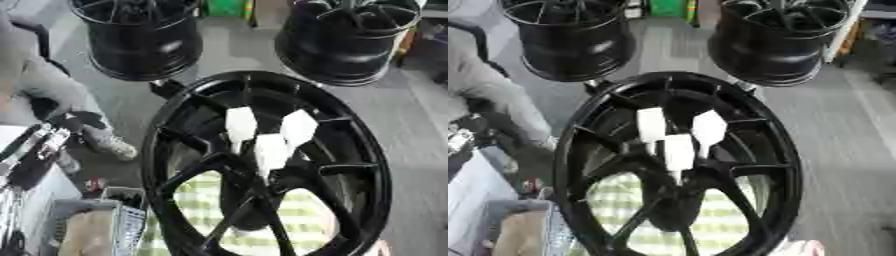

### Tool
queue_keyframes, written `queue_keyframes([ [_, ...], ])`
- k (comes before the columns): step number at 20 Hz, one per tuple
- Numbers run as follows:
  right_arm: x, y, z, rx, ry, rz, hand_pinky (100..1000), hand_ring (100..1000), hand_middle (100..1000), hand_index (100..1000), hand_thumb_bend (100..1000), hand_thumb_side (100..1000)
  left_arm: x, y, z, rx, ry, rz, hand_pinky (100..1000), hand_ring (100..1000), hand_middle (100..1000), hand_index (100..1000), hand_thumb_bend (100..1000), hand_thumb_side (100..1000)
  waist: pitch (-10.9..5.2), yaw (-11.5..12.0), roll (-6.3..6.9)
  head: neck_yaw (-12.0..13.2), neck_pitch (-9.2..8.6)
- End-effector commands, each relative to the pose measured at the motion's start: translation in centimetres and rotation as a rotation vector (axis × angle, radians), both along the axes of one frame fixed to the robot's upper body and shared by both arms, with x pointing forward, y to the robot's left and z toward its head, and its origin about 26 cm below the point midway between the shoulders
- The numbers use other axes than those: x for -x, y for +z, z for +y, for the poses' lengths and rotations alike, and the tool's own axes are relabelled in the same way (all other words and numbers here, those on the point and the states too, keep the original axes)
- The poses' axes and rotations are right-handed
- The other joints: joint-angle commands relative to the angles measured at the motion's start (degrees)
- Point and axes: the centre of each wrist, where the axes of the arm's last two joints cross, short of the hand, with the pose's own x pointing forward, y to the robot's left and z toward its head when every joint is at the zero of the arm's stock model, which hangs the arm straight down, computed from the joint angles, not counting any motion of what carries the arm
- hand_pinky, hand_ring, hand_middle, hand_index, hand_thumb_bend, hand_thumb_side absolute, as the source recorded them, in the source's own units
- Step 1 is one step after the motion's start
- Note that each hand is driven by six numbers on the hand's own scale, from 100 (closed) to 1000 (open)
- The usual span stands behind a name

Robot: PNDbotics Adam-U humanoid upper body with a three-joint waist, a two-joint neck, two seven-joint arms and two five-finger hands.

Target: Pull the pin out of the wheel hub.

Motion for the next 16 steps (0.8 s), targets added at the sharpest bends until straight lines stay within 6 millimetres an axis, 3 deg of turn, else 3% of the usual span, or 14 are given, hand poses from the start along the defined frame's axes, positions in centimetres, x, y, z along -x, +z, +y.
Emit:
queue_keyframes([
  [1, 0.6, 3.1, 1.0, 0.155, 0.082, 0.029, 571, 715, 806, 902, 100, 367, -0.1, 1.0, 0.1, -0.025, -0.013, -0.029, 554, 509, 667, 802, 100, 810, -0.52, 0.17, 0.03, -0.27, -0.15],
  [6, 0.9, 4.5, 2.5, 0.261, 0.187, 0.116, 592, 726, 815, 914, 100, 353, -0.2, 1.0, 0.1, -0.027, -0.018, -0.030, 554, 509, 667, 802, 100, 810, -0.51, 0.47, -0.05, -0.51, -0.15],
  [12, 0.9, 4.7, 3.9, 0.342, 0.298, 0.239, 643, 759, 840, 940, 100, 389, -0.3, 1.1, 0.0, -0.029, -0.027, -0.032, 554, 509, 667, 802, 100, 809, -0.53, 0.76, -0.18, -0.80, -0.15],
  [16, 0.7, 4.5, 5.1, 0.451, 0.417, 0.419, 699, 779, 865, 956, 100, 534, -0.3, 1.1, -0.1, -0.032, -0.035, -0.031, 554, 509, 667, 801, 100, 809, -0.56, 1.12, -0.39, -1.37, -0.15],
])
